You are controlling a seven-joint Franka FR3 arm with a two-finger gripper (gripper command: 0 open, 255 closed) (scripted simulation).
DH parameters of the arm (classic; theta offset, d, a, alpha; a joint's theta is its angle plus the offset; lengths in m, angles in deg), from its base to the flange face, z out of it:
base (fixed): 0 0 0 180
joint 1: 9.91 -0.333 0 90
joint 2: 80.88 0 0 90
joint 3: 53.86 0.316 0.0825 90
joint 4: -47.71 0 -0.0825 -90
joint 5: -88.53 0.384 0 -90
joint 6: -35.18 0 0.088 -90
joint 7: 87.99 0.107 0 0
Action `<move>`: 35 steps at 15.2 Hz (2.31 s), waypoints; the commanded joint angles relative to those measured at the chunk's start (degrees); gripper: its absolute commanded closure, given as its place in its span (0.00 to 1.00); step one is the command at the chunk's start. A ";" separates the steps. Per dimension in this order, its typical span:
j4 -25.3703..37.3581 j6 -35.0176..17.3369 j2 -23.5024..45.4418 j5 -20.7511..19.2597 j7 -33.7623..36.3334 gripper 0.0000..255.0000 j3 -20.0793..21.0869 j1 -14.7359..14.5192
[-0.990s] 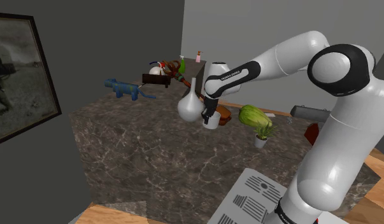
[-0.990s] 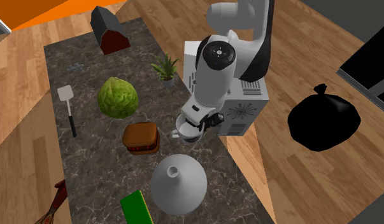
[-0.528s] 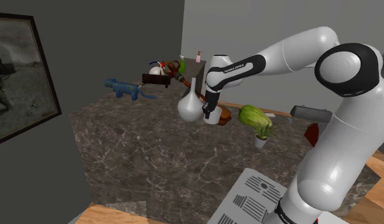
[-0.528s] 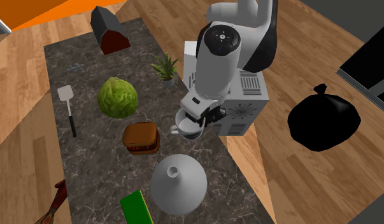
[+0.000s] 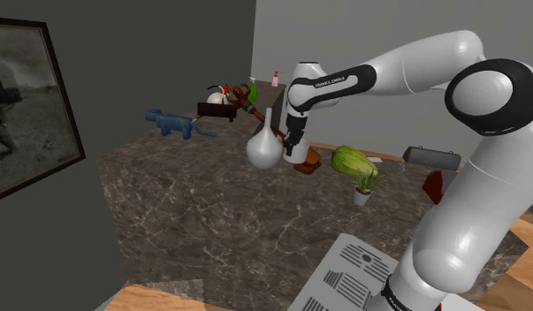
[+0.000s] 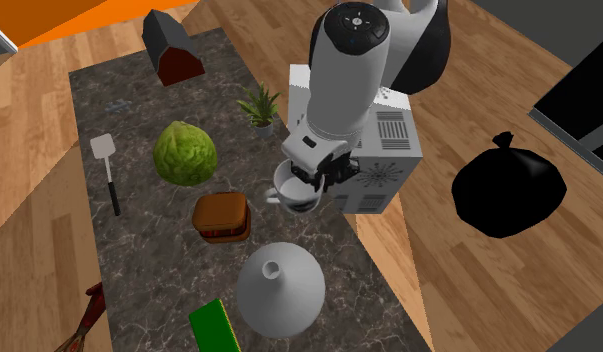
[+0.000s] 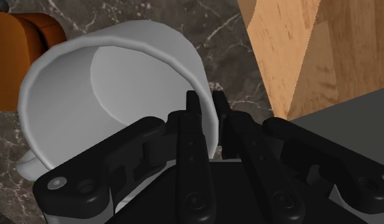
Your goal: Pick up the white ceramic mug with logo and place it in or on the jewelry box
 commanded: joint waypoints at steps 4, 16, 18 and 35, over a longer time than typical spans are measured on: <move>2.97 3.80 -0.83 -0.10 -0.09 1.00 0.04 -0.01; 16.71 8.08 8.65 3.32 -13.11 1.00 -6.03 5.77; 20.30 9.01 11.46 4.54 -15.96 1.00 -7.10 7.33; 22.67 3.24 20.18 8.48 -22.79 1.00 -8.65 11.63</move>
